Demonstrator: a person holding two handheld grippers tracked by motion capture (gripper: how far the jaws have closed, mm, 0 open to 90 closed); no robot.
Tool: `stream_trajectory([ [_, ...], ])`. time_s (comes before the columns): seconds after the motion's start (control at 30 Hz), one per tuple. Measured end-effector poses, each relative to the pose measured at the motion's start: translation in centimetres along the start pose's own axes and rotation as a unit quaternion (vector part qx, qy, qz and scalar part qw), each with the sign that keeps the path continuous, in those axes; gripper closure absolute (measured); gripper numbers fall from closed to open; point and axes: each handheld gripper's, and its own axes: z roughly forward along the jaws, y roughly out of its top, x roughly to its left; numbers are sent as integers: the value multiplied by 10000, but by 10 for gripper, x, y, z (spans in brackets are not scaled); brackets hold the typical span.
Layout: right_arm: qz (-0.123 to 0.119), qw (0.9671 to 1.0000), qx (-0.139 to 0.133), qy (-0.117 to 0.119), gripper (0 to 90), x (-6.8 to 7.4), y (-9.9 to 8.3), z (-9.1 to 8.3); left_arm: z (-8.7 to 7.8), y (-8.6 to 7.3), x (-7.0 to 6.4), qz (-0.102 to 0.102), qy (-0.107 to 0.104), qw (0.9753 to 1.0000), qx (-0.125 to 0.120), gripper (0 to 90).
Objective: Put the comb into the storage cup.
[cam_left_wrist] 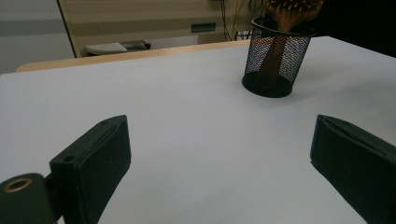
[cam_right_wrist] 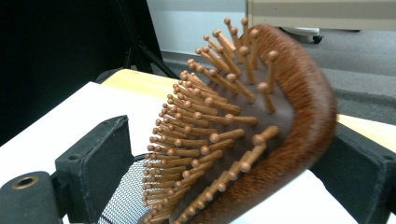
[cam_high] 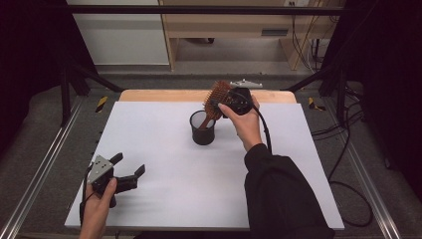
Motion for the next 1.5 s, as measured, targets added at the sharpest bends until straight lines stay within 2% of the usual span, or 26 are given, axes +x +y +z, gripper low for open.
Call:
stream_trajectory([
  [0.4, -125, 9997, -218, 52, 66, 1, 4, -11, 0, 0, 0, 8, 5, 10000, -1, 53],
  [0.63, -97, 9996, -284, 10, 45, -1, 5, -14, 0, 0, 0, 2, 10, 10000, -3, 52],
  [1.5, -74, 9990, -442, 12, 55, -5, 10, -27, 0, 0, 0, 3, 17, 10000, -2, 51],
])
